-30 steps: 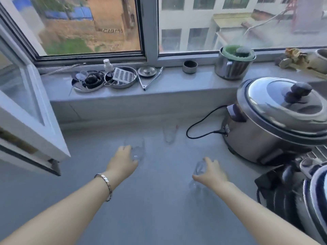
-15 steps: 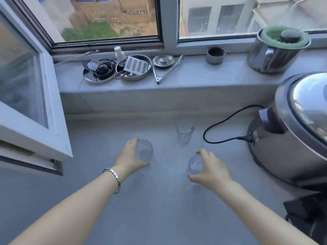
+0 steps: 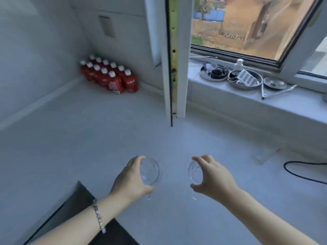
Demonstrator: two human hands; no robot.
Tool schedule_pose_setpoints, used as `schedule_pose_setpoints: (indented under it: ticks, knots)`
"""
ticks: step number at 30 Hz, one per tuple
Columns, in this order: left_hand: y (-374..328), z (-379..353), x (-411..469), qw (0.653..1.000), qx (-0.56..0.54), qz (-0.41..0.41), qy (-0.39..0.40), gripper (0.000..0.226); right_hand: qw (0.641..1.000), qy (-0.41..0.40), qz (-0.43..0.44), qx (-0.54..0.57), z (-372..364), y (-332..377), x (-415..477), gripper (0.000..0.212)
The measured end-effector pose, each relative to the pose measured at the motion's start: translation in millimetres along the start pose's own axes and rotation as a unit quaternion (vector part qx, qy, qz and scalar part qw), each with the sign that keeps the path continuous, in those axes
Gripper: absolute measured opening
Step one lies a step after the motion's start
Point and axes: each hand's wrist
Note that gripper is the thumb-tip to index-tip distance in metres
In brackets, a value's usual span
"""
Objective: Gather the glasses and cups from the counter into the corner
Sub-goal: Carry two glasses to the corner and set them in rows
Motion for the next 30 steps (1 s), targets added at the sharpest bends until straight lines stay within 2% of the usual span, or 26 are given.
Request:
schedule_pose_setpoints:
  ticks: [8,13,16,22,30]
  knots:
    - [138,101,-194,0.978,-0.015,0.147,-0.149,0.067,0.969,0.054,0.225,-0.081,-72,206,-75,0.081]
    - [228,149,-348,0.945,-0.02,0.244,-0.218,0.075,0.938,0.088,0.321,-0.1,-144,338,-158,0.07]
    - [261,164,-406,0.936,0.001,0.274,-0.223,0.078,0.927,0.109,0.344,-0.108,-173,388,-191,0.073]
    - [338,203,-536,0.894,0.003,0.362,-0.264,0.077,0.876,0.133,0.428,-0.177,-241,511,-268,0.079]
    - [436,257,-619,0.849,0.003,0.433,-0.302,0.084,0.835,0.149,0.485,-0.213,-311,645,-314,0.081]
Point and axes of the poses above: each hand's wrist, its own x-axis towards the middle knuckle, its own z-axis out of the back of the hand, y = z × x, and after that the axes turned 13 degrees about -z, right-handed
